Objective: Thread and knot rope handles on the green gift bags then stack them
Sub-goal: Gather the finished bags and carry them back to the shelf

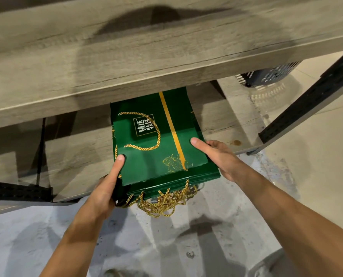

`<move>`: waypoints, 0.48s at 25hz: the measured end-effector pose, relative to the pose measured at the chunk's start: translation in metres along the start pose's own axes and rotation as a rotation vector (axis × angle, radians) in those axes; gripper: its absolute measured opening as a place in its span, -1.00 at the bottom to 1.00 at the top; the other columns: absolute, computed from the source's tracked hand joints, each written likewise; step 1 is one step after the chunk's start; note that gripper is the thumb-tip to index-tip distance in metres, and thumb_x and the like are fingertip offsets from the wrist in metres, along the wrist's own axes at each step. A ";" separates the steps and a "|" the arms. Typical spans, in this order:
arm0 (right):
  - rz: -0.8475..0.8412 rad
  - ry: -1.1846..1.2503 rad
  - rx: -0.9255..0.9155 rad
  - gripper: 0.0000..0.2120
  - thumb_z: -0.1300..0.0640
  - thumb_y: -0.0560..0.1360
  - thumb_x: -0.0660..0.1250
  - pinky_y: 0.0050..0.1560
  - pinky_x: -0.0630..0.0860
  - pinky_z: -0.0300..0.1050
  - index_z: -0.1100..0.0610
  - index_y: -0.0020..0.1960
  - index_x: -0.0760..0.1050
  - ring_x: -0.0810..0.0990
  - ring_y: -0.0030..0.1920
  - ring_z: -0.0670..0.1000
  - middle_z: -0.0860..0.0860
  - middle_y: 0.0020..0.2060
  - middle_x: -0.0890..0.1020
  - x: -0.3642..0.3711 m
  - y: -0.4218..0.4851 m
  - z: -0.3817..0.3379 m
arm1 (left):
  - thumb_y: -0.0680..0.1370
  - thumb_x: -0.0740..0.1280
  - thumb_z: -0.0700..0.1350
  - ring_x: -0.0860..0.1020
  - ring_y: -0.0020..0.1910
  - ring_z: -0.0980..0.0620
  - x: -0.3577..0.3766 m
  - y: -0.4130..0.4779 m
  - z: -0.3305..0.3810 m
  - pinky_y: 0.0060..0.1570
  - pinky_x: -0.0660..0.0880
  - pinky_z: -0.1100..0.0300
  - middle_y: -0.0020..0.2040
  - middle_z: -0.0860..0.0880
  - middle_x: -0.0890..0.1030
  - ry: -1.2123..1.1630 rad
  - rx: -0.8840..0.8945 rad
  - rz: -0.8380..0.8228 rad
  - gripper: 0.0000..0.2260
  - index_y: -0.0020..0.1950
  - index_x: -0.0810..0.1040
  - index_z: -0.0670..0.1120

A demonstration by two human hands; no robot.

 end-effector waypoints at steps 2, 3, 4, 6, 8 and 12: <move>0.028 0.020 -0.008 -0.07 -0.37 0.33 0.51 0.37 0.24 -0.08 0.15 0.49 0.36 0.41 0.36 0.03 0.05 0.44 0.47 0.001 0.009 -0.007 | 0.45 0.28 0.39 0.67 -0.03 -0.09 0.000 0.004 0.007 0.09 0.51 0.04 -0.11 -0.06 0.75 -0.026 0.002 0.053 -0.47 0.07 0.69 -0.02; 0.043 0.014 -0.009 0.00 -0.44 0.25 0.52 0.41 0.28 -0.07 0.14 0.48 0.40 0.45 0.36 0.05 0.03 0.41 0.51 0.004 0.012 -0.010 | 0.44 0.31 0.38 0.68 -0.04 -0.07 -0.001 0.009 0.011 0.10 0.53 0.04 -0.11 -0.06 0.75 -0.038 0.013 0.062 -0.48 0.07 0.69 -0.02; 0.068 0.016 -0.009 0.05 -0.50 0.16 0.54 0.43 0.34 -0.03 0.12 0.43 0.45 0.51 0.33 0.06 0.01 0.35 0.56 0.006 0.016 -0.012 | 0.43 0.33 0.38 0.70 -0.05 -0.05 -0.001 0.012 0.016 0.12 0.54 0.02 -0.08 -0.06 0.75 -0.050 0.020 0.060 -0.47 0.09 0.69 -0.03; 0.103 0.027 -0.002 -0.03 -0.52 0.12 0.54 0.35 0.46 0.02 0.12 0.29 0.54 0.61 0.20 0.06 0.02 0.20 0.66 0.011 0.026 -0.016 | 0.41 0.35 0.39 0.71 -0.04 -0.04 -0.003 0.021 0.025 0.19 0.55 -0.02 -0.03 -0.07 0.74 -0.076 0.035 0.051 -0.44 0.12 0.68 -0.02; 0.135 -0.001 -0.017 -0.24 -0.47 0.23 0.51 0.35 0.43 0.00 0.08 0.16 0.59 0.59 0.16 0.05 0.00 0.12 0.66 0.014 0.027 -0.025 | 0.38 0.36 0.43 0.70 0.01 -0.10 -0.005 0.028 0.030 0.23 0.53 -0.06 -0.03 -0.09 0.74 -0.087 0.021 0.031 -0.41 0.13 0.67 -0.01; 0.127 -0.076 -0.055 -0.50 -0.45 0.36 0.43 0.27 0.37 -0.08 -0.04 -0.02 0.51 0.53 0.15 0.05 -0.03 0.08 0.60 0.016 0.020 -0.032 | 0.21 0.34 0.59 0.69 0.05 -0.13 -0.018 0.037 0.027 0.22 0.55 -0.12 0.04 -0.08 0.73 -0.009 0.020 0.033 -0.21 0.18 0.67 0.04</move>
Point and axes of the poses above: each hand's wrist, its own y-axis towards the middle knuckle, its own x-axis out of the palm, z = x × y, the point moved 5 cm from there along y, towards the middle knuckle
